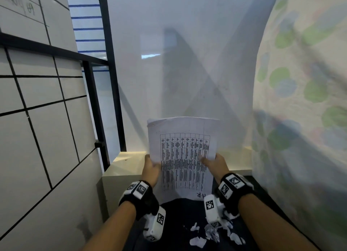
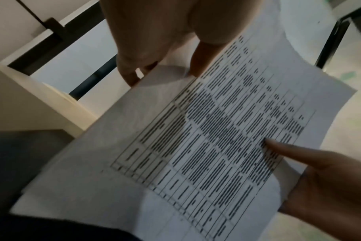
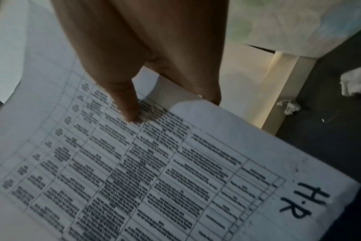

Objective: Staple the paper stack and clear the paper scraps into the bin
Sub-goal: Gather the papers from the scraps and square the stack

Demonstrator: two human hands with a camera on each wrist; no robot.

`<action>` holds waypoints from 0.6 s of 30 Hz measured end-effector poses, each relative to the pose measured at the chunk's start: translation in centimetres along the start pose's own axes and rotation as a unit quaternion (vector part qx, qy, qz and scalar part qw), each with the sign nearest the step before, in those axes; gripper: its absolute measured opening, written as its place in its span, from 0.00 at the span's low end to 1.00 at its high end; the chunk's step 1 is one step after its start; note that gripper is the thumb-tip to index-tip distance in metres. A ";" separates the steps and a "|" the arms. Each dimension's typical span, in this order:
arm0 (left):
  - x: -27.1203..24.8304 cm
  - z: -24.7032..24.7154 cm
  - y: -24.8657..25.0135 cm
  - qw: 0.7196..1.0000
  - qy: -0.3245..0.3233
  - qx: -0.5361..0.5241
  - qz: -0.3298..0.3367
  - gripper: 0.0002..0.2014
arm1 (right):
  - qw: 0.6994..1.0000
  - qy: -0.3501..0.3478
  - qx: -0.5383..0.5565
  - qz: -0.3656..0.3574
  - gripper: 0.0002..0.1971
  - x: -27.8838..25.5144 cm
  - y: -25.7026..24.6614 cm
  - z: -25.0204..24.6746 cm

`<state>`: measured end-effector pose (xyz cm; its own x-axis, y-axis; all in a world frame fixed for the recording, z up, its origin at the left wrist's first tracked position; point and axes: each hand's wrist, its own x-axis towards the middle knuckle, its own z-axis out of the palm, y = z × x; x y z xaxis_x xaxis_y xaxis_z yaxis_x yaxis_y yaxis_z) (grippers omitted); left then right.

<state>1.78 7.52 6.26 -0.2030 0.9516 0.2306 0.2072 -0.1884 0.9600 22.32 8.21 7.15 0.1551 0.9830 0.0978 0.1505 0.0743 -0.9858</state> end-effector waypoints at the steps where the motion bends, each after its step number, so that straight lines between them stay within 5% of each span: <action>1: 0.0 0.0 -0.5 1.000 0.009 0.004 0.007 0.20 | 1.000 0.004 0.007 -0.011 0.22 0.0 0.3 0.3; 7: 0.0 -0.2 0.4 0.997 0.036 -0.014 0.062 0.19 | 0.998 0.007 0.020 -0.064 0.25 0.0 -0.9 0.1; 10: -1.3 -0.2 -2.2 1.000 0.015 -0.006 0.002 0.22 | 1.000 -0.020 -0.003 -0.007 0.26 -0.4 0.4 0.1; 18: -1.4 -0.4 -5.3 0.999 -0.009 -0.022 -0.043 0.21 | 0.999 0.026 0.007 0.039 0.08 -1.2 2.6 1.0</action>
<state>0.57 7.10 0.87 -0.2004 0.9692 0.1434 0.1473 -0.1149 0.9824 21.51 7.44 4.34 0.2162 0.9760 0.0269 0.1222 0.0003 -0.9925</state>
